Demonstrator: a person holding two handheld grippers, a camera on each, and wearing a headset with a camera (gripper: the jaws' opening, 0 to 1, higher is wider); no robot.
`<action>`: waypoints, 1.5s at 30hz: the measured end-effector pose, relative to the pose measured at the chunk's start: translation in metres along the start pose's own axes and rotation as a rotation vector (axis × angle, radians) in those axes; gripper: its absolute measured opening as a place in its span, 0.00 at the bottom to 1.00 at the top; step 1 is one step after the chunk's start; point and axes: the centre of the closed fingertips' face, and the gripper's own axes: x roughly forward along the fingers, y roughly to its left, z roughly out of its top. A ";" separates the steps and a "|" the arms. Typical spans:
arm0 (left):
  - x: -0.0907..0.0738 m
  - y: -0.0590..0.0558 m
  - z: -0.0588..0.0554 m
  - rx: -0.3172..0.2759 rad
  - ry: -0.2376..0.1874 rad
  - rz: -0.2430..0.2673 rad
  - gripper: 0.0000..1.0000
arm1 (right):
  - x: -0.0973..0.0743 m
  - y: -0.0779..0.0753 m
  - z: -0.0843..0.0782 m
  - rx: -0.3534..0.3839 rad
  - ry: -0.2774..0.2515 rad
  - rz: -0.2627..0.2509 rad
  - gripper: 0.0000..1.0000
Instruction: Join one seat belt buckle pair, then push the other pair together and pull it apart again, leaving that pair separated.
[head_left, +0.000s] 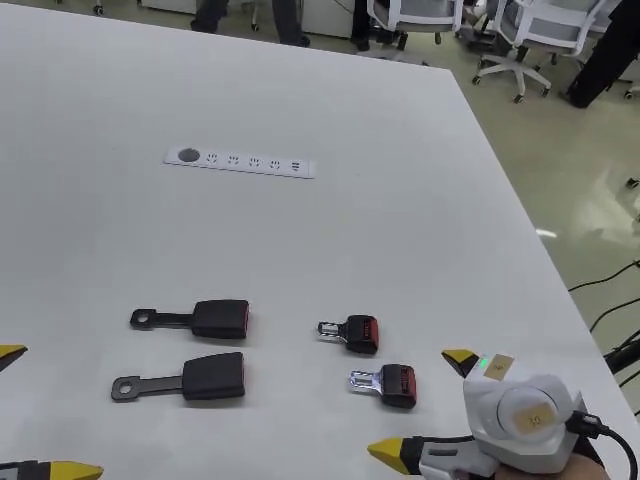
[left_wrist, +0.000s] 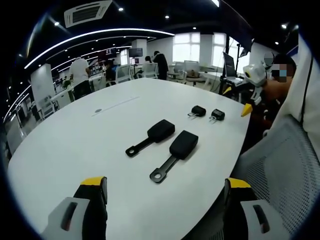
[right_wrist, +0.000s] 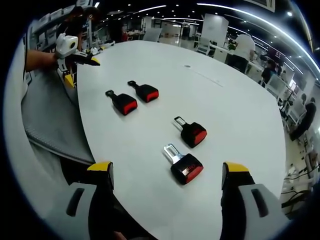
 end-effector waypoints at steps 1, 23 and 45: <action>0.000 -0.001 0.001 0.001 0.000 0.000 0.99 | 0.000 0.000 0.000 -0.001 0.000 0.000 0.89; 0.015 -0.004 0.004 0.147 0.082 -0.043 0.91 | 0.010 -0.007 -0.006 -0.091 0.025 0.014 0.80; 0.080 -0.017 0.018 0.219 0.151 -0.181 0.72 | 0.043 -0.012 -0.013 -0.216 0.073 0.124 0.66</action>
